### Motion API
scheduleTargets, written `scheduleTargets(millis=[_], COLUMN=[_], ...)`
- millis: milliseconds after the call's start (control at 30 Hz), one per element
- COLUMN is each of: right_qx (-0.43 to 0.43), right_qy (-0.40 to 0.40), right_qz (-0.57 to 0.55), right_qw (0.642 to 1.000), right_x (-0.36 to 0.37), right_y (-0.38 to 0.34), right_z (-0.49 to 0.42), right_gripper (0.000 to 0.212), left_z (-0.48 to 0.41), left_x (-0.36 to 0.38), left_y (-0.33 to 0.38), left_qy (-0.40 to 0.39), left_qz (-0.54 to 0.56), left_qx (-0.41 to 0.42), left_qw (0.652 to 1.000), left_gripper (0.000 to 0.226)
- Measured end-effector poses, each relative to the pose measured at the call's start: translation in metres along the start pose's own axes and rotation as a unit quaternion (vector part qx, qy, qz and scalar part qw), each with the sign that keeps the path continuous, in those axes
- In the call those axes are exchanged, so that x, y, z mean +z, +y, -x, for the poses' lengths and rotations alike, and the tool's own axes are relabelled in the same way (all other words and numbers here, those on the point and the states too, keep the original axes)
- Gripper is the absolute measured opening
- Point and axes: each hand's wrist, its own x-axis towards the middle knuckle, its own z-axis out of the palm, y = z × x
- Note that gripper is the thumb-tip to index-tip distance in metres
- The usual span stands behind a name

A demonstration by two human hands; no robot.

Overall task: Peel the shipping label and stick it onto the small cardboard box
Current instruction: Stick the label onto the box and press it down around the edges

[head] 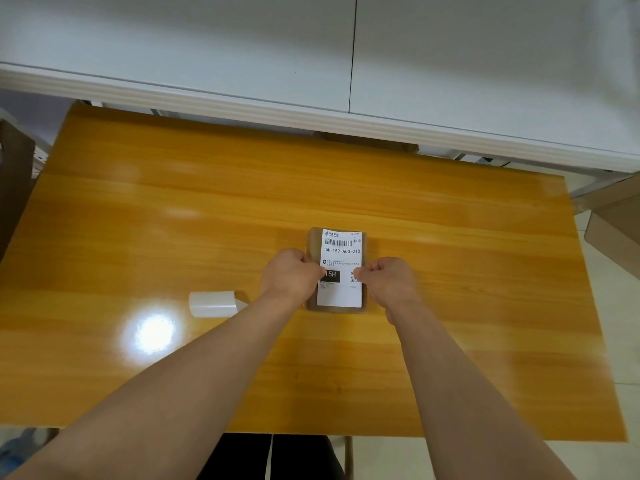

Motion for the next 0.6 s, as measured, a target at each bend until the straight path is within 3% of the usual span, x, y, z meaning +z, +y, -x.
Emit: scheduleTargets(millis=[600], right_qx=[-0.010], right_qy=[0.007], right_qz=[0.024], right_qw=[1.000], right_x=[0.0018], right_y=[0.0012], right_z=[-0.0024], right_gripper=[0.026], left_z=[0.0017], left_x=[0.0010], left_y=[-0.0002], left_qy=[0.004], left_qz=[-0.011], left_qx=[0.003], left_qw=[1.000], left_gripper=[0.016])
